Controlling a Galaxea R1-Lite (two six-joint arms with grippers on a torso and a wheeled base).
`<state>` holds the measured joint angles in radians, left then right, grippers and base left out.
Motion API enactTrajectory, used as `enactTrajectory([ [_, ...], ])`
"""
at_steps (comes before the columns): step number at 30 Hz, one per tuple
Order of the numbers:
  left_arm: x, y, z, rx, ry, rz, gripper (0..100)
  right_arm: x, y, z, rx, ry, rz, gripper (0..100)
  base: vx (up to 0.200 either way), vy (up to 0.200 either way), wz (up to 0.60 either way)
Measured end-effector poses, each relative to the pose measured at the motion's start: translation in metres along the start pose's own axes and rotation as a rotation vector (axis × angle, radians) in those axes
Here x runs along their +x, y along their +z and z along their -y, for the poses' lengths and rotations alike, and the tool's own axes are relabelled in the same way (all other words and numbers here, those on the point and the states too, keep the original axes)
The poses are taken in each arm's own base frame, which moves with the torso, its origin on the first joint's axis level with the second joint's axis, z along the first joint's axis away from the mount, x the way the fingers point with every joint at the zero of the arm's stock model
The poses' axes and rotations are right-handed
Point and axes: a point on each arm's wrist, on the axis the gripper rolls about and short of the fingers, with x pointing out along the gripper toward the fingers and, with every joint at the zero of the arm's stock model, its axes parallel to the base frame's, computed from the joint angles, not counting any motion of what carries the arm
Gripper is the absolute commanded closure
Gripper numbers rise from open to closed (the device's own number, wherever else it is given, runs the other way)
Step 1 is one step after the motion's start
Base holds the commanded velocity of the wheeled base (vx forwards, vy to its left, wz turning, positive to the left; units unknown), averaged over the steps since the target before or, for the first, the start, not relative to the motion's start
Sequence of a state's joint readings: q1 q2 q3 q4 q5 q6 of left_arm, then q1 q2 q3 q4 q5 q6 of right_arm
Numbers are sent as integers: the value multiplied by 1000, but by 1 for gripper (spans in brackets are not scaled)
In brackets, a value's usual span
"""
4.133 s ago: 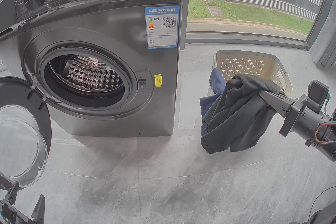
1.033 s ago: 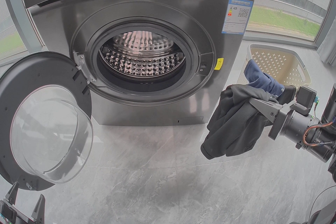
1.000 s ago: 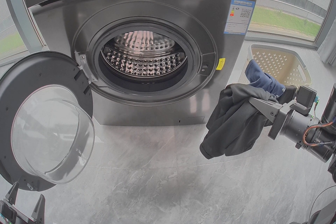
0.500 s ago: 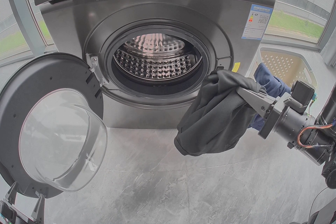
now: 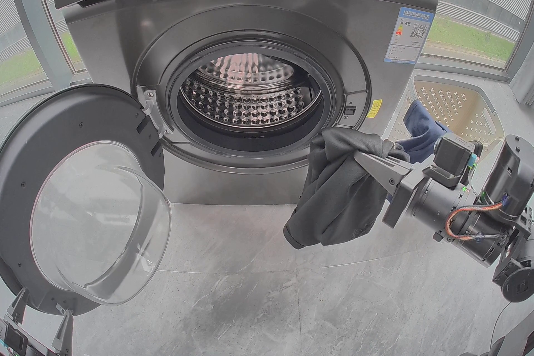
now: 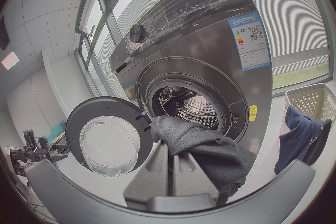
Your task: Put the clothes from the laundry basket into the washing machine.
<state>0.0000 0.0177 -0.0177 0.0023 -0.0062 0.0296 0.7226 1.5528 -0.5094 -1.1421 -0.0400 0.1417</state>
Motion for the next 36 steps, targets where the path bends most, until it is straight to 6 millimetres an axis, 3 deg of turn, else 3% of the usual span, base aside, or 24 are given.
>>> enactTrajectory([
  [9, 0, 0, 0, -12, -1, -1, 0, 7, -1, -4, 2, 17, -2, 100, 0, -133, 0],
  [23, 0, 3, 0, 14, -15, 34, 0, 33, 1, -13, 11, 47, 88, 100, 0, 0, 0],
  [30, -11, 41, 4, 2, -207, 166, 0, 43, 0, -18, 28, 46, 96, 100, 0, 0, 0],
  [36, -2, 58, 8, -46, -461, 85, 0, 53, 6, -26, 80, 69, 128, 100, 0, 0, 0],
])
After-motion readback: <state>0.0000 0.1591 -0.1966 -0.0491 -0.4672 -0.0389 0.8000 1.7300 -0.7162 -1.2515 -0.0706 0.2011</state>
